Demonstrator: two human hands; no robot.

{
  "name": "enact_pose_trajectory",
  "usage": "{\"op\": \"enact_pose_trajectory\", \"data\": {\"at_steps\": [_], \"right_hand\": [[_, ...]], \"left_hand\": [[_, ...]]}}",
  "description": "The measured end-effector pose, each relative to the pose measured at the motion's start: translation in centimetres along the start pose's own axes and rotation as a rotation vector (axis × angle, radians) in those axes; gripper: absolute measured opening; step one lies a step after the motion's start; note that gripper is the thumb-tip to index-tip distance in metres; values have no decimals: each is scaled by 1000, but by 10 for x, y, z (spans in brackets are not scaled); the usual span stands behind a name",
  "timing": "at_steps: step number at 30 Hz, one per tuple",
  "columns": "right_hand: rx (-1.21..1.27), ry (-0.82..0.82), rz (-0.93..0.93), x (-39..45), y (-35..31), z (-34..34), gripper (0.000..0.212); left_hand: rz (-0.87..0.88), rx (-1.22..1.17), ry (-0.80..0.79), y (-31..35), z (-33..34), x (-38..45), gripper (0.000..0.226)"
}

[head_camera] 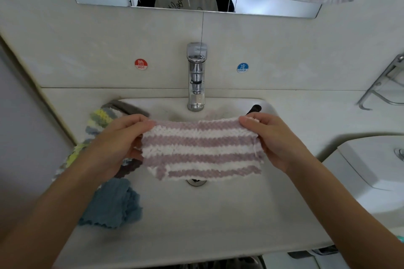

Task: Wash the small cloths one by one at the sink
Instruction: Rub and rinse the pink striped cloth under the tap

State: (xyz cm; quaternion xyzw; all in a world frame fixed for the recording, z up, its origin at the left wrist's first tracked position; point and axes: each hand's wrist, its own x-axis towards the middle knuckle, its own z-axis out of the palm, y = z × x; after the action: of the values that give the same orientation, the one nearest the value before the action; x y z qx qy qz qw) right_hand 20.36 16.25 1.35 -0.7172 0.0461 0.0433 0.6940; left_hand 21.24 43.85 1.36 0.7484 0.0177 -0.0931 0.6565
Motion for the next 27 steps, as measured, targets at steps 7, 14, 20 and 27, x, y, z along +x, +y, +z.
{"op": "enact_pose_trajectory", "data": {"at_steps": [7,14,20,27], "right_hand": [[6,12,-7,0,9,24,13],[52,-41,-161,-11,11,50,8],[1,-67,-196,-20,16,37,23],[-2,-3,-216,-21,17,14,23]], "left_hand": [[127,9,-18,2,45,-4,16],[294,70,-63,0,83,-6,10],[262,-107,-324,-3,88,-10,47],[269,-232,-338,-4,106,-13,37]]}}
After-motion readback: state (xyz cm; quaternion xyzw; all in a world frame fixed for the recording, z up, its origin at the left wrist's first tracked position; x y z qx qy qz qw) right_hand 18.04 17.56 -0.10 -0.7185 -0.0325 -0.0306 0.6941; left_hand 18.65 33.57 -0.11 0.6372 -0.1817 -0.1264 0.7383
